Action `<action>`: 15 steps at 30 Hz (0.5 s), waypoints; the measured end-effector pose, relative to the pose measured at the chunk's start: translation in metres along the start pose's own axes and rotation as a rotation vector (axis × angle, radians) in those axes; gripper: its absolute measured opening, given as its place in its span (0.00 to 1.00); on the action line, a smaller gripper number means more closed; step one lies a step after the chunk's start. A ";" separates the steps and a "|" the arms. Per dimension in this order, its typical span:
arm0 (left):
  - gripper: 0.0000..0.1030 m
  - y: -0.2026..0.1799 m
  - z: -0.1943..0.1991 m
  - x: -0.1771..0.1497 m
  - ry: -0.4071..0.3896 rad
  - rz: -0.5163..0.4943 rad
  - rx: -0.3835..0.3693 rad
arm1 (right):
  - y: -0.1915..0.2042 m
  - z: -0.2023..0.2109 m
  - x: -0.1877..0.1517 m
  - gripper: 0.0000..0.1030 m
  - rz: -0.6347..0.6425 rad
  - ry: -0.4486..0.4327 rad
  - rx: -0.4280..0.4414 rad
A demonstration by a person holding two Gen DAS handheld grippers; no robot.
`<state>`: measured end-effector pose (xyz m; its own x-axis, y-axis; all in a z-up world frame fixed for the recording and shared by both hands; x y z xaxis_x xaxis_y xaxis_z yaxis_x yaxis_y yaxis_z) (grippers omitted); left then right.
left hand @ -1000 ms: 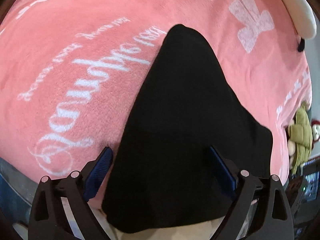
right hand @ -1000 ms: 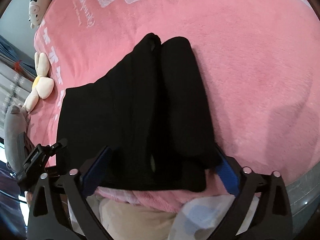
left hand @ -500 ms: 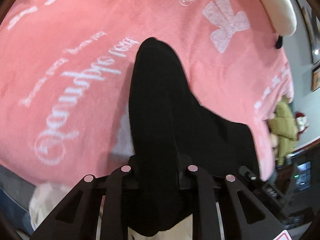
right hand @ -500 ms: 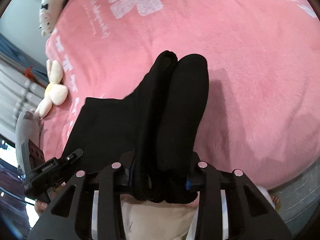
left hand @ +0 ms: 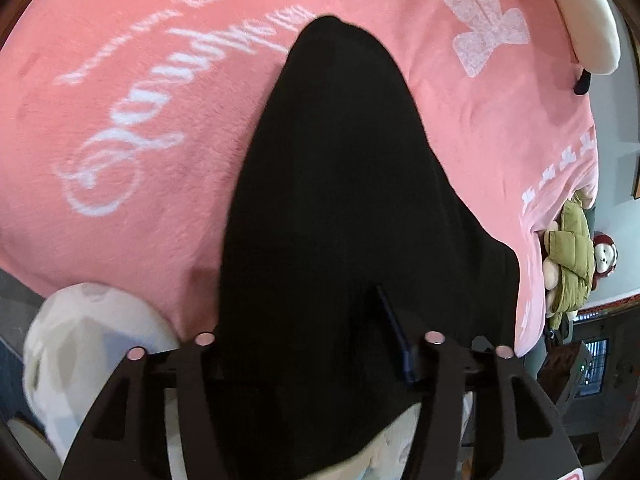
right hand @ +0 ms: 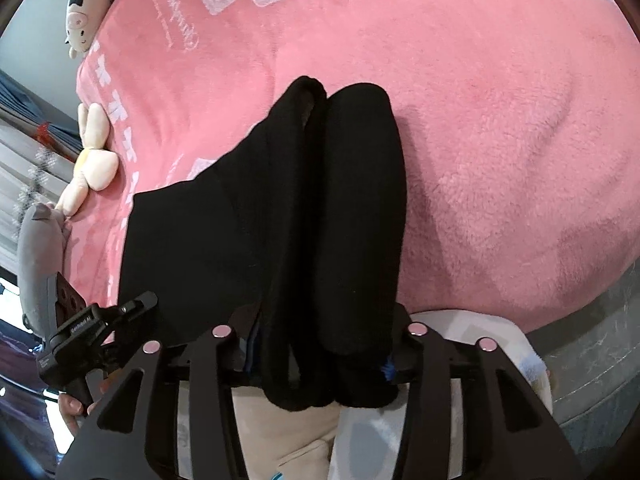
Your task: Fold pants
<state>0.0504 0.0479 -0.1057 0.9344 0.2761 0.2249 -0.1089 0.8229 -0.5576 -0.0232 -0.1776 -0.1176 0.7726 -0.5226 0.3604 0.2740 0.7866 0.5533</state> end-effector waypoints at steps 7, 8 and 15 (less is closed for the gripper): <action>0.25 -0.005 0.005 0.000 -0.007 0.009 -0.055 | 0.013 0.010 -0.002 0.35 0.025 -0.032 0.018; 0.22 -0.008 0.012 -0.001 -0.021 -0.009 -0.058 | 0.019 0.014 -0.004 0.34 0.033 -0.039 0.027; 0.17 -0.025 0.057 -0.020 -0.043 -0.054 -0.095 | 0.050 0.056 -0.022 0.33 0.099 -0.058 0.093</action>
Point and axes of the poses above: each gripper's, at about its wrist camera, not at the fingertips, and z roughly against the way its jaws point, y to its left, x to its top, the point moved 4 cm from there along -z, roughly the way its jaws point, and after that the axes turned 2 degrees about -z, right-handed, at the moved point
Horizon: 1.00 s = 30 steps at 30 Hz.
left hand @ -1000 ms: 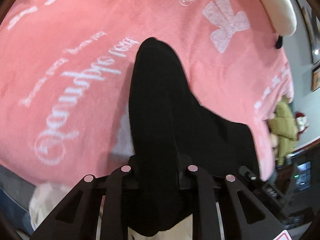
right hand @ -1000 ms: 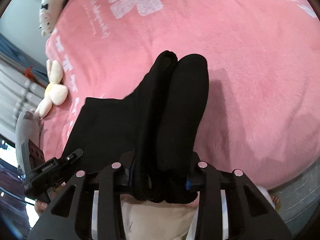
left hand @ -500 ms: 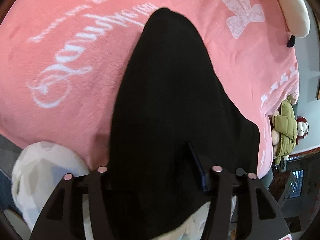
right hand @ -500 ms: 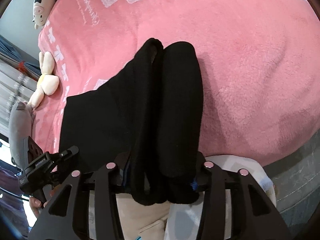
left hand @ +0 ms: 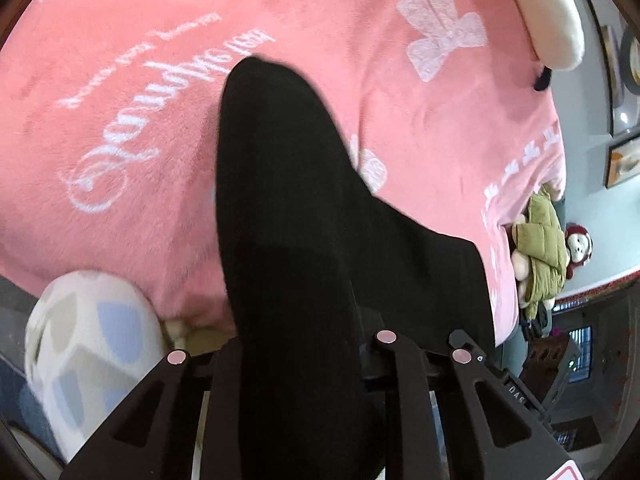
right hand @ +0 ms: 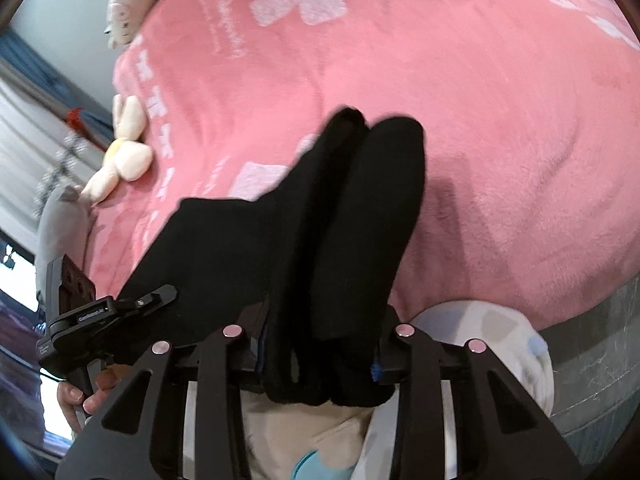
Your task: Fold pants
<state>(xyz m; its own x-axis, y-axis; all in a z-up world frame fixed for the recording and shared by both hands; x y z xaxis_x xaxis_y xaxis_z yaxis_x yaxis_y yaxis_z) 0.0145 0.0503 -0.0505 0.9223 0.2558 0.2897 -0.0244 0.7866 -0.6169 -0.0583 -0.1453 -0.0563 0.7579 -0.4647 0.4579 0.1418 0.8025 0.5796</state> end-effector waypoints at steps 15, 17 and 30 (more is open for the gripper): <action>0.17 -0.059 0.095 -0.040 -0.124 -0.214 0.000 | 0.072 0.079 -0.028 0.33 0.164 -0.094 0.062; 0.17 -0.070 0.107 -0.039 -0.161 -0.251 -0.006 | 0.084 0.092 -0.021 0.33 0.190 -0.133 0.076; 0.17 -0.141 0.186 0.008 -0.407 -0.442 -0.083 | 0.154 0.157 0.053 0.33 0.337 -0.383 0.162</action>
Point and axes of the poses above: each gripper's, at about its wrist camera, not at the fingertips, and z roughly against the way its jaws point, y to its left, x to its top, the point moved 4 cm from there along -z, roughly the way its jaws point, and after that the axes turned 2 degrees about -z, right-handed, at the moved point
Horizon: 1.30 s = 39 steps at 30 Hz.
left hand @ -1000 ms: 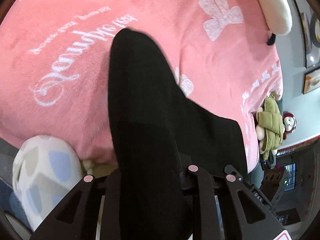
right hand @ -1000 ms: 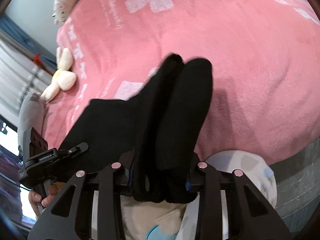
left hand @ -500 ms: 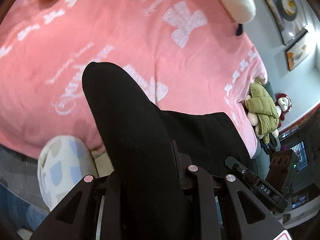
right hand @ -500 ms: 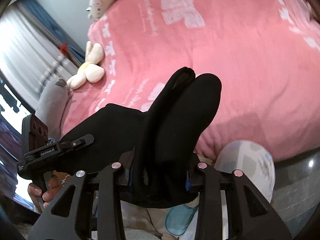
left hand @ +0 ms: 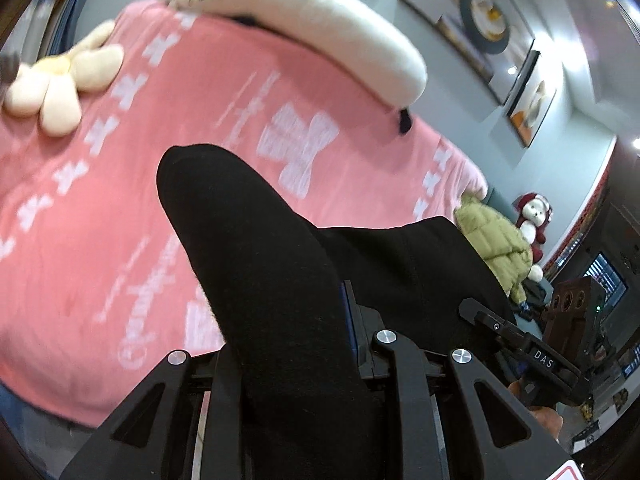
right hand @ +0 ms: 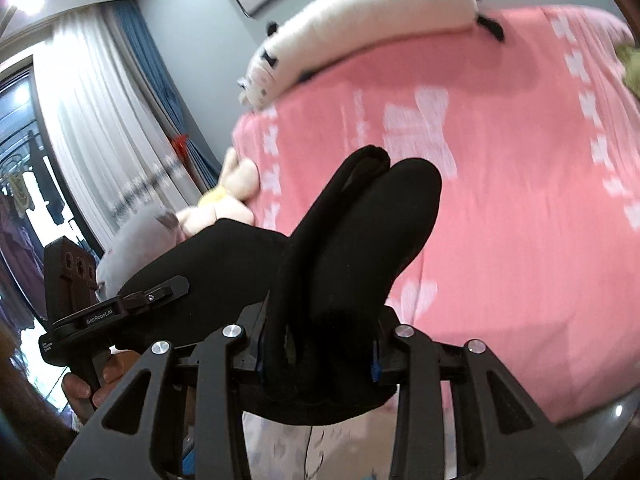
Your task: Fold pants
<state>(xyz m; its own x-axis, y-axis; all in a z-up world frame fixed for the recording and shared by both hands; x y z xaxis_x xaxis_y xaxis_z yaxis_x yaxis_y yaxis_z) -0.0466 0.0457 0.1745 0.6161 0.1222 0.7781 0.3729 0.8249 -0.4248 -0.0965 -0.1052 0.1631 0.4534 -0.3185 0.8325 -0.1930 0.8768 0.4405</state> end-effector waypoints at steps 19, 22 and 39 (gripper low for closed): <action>0.18 0.046 -0.092 0.156 -0.189 -0.087 -0.019 | -0.053 -0.142 0.135 0.34 0.031 -0.135 0.068; 0.18 0.071 -0.133 0.166 -0.162 -0.059 -0.025 | -0.078 -0.177 0.135 0.35 0.009 -0.117 0.052; 0.37 0.255 -0.374 0.045 0.199 0.148 0.326 | -0.269 -0.331 0.007 0.54 -0.076 0.143 -0.374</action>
Point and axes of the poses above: each gripper's, at about its wrist camera, not at the fingertips, and z roughly against the way its jaws point, y to its left, x to its top, the point moved 4 cm from there along -z, roughly the way its jaws point, and after that the axes turned 2 degrees about -z, right-handed, at the moved point
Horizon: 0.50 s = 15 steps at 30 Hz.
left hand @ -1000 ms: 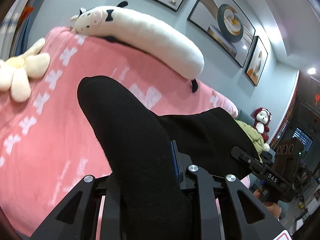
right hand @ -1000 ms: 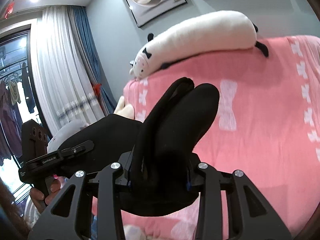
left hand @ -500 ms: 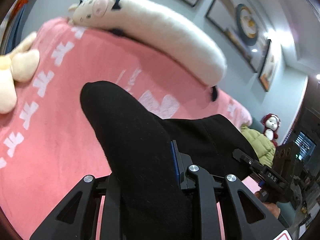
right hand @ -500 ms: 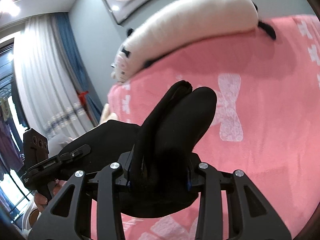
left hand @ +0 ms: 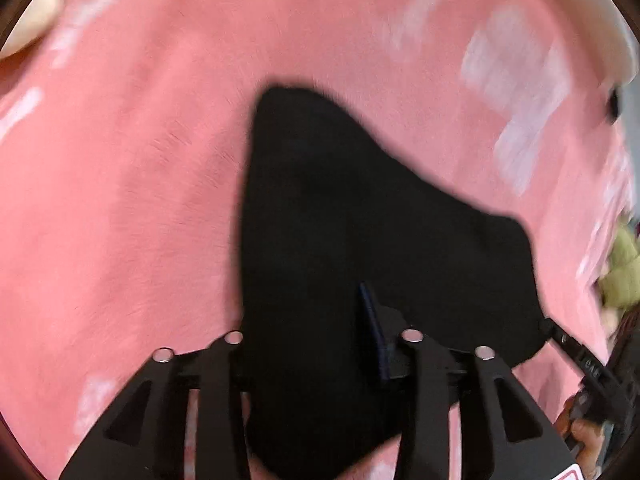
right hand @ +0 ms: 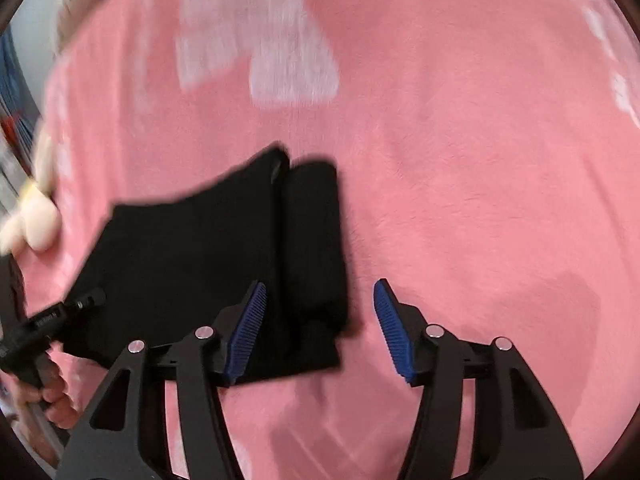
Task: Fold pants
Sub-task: 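Lower the bundle onto the blanket and open both tools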
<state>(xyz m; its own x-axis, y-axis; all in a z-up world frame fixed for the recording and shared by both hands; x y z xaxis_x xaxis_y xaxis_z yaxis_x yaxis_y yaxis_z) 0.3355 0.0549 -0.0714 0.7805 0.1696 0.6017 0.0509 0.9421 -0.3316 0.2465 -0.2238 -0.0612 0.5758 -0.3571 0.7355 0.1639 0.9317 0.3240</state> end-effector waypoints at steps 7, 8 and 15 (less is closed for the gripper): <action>0.61 -0.052 0.048 0.034 -0.101 -0.067 0.052 | 0.065 -0.007 0.026 0.35 0.077 0.063 0.194; 0.61 -0.059 0.037 0.034 -0.077 -0.080 0.058 | 0.062 -0.027 0.022 0.35 0.090 0.102 0.151; 0.56 -0.049 -0.028 0.015 0.083 -0.116 0.202 | 0.050 -0.022 0.015 0.29 0.061 0.101 0.095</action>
<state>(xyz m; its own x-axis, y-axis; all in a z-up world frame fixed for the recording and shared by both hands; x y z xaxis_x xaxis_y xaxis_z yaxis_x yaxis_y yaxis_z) 0.3627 0.0036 -0.0666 0.8255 0.0403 0.5629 0.0240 0.9941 -0.1062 0.2803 -0.1814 -0.0473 0.6610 -0.2868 0.6934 0.0522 0.9394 0.3388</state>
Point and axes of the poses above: each gripper's, at about its wrist camera, not at the fingertips, and z roughly against the way its jaws point, y to its left, x to its top, the point moved 4 cm from there along -z, roughly the way its jaws point, and after that the axes turned 2 degrees about -z, right-handed, at the moved point
